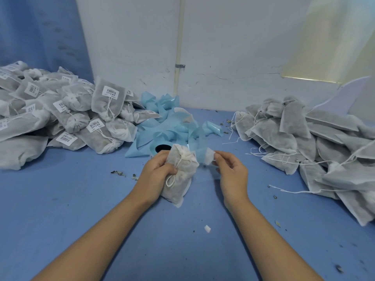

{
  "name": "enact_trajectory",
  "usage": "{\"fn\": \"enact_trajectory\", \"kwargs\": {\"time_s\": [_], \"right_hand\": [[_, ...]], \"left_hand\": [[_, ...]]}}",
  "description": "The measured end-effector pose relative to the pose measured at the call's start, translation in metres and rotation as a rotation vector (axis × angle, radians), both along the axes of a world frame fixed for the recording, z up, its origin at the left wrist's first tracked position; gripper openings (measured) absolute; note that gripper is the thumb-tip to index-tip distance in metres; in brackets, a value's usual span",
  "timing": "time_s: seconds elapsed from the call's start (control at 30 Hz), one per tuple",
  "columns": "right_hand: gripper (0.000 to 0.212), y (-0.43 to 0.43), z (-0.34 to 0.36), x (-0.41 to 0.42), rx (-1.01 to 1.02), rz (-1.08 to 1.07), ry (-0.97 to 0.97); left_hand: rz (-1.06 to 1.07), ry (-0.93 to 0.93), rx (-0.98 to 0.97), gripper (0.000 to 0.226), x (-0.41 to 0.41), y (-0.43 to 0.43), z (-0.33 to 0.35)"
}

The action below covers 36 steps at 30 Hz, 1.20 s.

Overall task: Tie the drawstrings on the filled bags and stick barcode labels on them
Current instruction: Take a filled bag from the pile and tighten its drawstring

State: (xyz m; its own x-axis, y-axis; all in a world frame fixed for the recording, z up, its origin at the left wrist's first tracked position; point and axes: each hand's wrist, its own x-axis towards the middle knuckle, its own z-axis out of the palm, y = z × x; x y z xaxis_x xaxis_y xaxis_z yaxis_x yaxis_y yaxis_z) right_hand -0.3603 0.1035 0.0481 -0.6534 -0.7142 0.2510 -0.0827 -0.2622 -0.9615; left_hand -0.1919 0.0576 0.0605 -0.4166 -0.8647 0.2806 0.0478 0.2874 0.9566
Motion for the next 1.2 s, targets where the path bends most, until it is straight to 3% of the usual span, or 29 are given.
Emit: {"fn": "enact_trajectory", "kwargs": {"time_s": [0.17, 0.23, 0.4, 0.7, 1.03, 1.2], "right_hand": [[0.018, 0.004, 0.004, 0.001, -0.094, -0.161, -0.056], [0.018, 0.006, 0.007, 0.008, -0.131, -0.155, 0.011], [0.02, 0.015, 0.01, 0.03, -0.252, -0.136, 0.305], [0.013, 0.013, 0.007, 0.038, -0.384, -0.186, 0.669], [0.012, 0.01, 0.003, 0.041, -0.43, -0.157, 0.803], [0.01, 0.005, -0.001, 0.037, -0.417, -0.139, 0.971]], "left_hand": [[0.027, 0.032, 0.012, 0.023, -0.007, 0.003, 0.003], [0.072, 0.137, 0.063, 0.011, -0.01, 0.003, 0.01], [0.189, 0.412, 0.08, 0.024, -0.018, 0.004, 0.026], [0.324, 0.43, -0.017, 0.039, -0.022, 0.009, 0.027], [0.253, 0.484, 0.073, 0.035, -0.025, 0.011, 0.029], [0.217, 0.534, 0.15, 0.026, -0.026, 0.009, 0.027]]}}
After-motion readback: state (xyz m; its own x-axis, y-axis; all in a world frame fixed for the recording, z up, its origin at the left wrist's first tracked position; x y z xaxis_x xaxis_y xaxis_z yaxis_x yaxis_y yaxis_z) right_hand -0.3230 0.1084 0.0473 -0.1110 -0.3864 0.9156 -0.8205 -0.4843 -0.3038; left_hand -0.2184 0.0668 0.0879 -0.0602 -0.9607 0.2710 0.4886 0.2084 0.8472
